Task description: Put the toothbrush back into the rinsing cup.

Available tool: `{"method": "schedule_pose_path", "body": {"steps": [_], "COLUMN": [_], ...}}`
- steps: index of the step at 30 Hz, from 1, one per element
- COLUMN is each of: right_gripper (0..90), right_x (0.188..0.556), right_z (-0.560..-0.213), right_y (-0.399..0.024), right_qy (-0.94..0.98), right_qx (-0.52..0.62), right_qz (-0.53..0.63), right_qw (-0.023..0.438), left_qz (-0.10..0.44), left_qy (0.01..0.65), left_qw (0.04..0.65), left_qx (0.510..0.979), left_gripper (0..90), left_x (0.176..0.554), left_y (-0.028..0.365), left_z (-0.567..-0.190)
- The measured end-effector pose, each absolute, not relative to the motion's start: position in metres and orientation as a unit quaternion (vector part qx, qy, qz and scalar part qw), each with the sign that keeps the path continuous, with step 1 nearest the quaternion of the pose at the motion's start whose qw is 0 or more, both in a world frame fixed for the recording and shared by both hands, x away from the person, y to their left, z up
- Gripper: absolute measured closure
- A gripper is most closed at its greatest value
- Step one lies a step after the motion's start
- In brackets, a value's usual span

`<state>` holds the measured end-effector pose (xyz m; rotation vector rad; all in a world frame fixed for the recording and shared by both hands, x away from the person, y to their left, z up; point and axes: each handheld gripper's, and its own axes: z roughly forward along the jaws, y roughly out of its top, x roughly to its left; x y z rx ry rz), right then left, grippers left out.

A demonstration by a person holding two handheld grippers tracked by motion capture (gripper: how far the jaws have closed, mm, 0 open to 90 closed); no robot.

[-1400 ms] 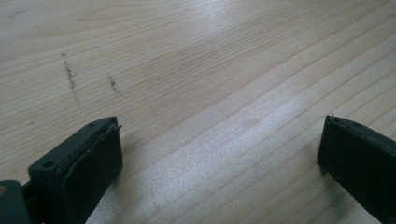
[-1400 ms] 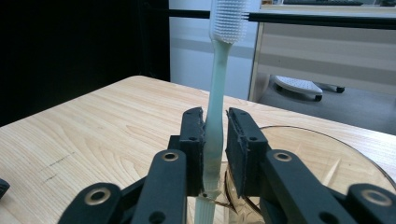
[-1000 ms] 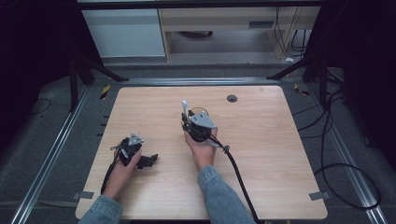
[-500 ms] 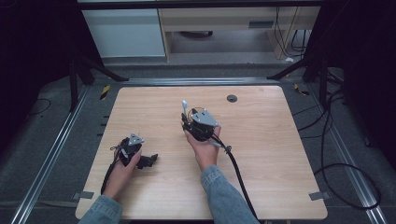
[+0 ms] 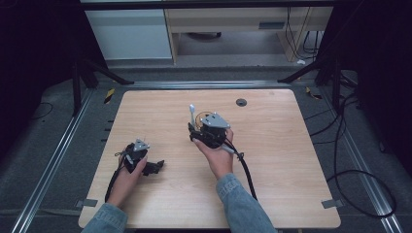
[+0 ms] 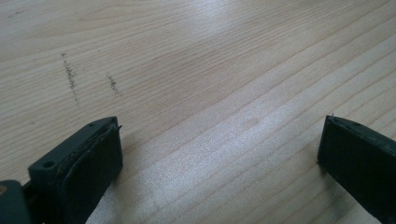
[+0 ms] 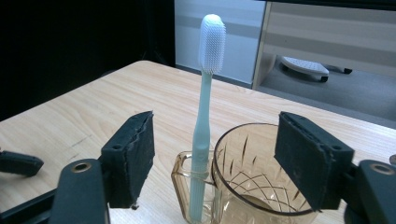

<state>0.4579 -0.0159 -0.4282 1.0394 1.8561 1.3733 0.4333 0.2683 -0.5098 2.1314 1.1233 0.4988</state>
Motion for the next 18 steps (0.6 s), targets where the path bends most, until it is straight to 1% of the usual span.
{"method": "schedule_pose_path", "body": {"steps": [4,8,10,18], "right_gripper": [25.5,22.7,21.5,14.6], "right_x": [0.457,0.458,0.458,0.458], "right_z": [-0.426,-0.425,-0.424,-0.420], "right_y": [-0.020,-0.025,-0.028,-0.036], "right_qy": [0.706,0.713,0.717,0.731], "right_qx": [0.393,0.405,0.402,0.413], "right_qz": [0.511,0.503,0.498,0.478], "right_qw": [0.293,0.274,0.276,0.258], "left_qz": [0.191,0.191,0.192,0.191], "left_qy": [0.431,0.431,0.430,0.431], "left_qw": [0.334,0.334,0.334,0.334], "left_qx": [0.816,0.816,0.817,0.816], "left_gripper": [0.0,0.0,0.0,0.0], "left_x": [0.433,0.433,0.433,0.433], "left_y": [0.268,0.268,0.268,0.268], "left_z": [-0.510,-0.510,-0.510,-0.510]}}
